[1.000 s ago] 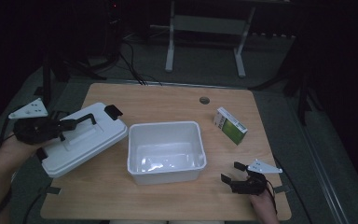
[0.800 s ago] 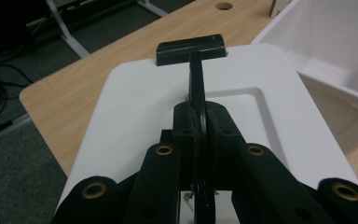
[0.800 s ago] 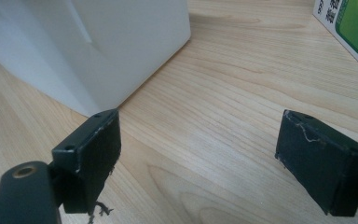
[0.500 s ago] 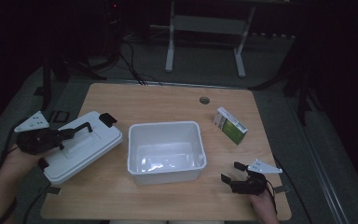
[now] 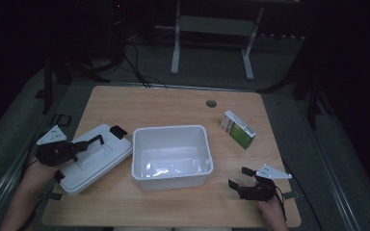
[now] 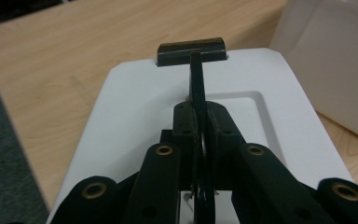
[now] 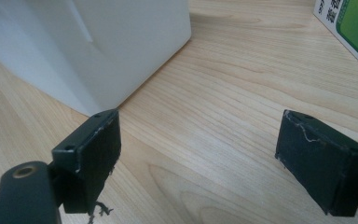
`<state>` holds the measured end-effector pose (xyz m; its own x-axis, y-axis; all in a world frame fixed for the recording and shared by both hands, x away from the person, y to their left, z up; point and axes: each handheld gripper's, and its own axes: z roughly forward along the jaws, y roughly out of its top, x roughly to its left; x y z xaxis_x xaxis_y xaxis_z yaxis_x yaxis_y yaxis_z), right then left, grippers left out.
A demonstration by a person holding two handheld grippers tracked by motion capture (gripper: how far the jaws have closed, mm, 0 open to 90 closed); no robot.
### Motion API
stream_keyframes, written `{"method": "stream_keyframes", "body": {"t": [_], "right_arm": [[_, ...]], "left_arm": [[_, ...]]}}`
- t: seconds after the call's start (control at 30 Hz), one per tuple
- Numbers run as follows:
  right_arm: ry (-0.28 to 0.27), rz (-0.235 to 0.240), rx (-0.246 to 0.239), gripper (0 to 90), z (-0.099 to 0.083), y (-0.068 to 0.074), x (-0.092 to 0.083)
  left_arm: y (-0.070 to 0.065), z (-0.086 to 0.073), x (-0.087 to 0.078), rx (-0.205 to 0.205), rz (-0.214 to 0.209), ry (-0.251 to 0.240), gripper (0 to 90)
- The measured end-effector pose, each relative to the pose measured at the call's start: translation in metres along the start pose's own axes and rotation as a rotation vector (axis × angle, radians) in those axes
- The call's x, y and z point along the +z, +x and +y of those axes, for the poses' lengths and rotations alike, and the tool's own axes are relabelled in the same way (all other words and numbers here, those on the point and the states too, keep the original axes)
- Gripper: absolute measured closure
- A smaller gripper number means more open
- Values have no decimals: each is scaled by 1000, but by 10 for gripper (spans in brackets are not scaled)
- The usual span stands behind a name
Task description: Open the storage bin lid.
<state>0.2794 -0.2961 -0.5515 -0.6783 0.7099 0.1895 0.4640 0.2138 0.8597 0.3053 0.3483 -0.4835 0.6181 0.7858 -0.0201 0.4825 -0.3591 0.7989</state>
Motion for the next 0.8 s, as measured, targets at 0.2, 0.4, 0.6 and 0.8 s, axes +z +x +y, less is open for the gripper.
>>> {"method": "stream_keyframes", "body": {"t": [0.2, 0.4, 0.6, 0.8], "right_arm": [[0, 0, 0, 138, 0, 0, 0], [1, 2, -2, 137, 0, 0, 0], [-2, 4, -1, 138, 1, 0, -1], [4, 10, -5, 143, 1, 1, -1]], "left_arm": [[-5, -6, 12, -8, -31, 24, 832], [-5, -15, 20, -29, -51, 42, 831], [-2, -22, 25, -48, -63, 66, 829], [2, -19, 24, -73, -61, 62, 700]]}}
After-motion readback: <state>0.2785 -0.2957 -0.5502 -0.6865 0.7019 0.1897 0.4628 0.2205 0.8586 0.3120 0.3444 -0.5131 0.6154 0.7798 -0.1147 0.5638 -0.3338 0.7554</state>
